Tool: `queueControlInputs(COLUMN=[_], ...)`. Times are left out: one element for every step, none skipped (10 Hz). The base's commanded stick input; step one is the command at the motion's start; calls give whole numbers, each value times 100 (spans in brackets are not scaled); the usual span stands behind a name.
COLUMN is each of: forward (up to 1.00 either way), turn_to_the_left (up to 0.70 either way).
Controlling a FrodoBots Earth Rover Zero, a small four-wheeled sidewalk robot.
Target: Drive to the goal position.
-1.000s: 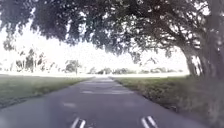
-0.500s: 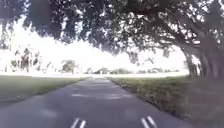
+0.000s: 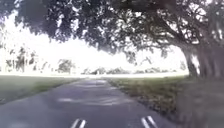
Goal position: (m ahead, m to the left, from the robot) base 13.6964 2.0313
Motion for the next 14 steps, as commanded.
queueControlInputs(forward=[85, 85, 85, 85, 85, 85, 85, 85, 85, 85, 85, 85, 85, 85], turn_to_the_left=[34, 34, 34, 34, 34, 34, 21, 8, 2, 0, 0, 0, 0, 0])
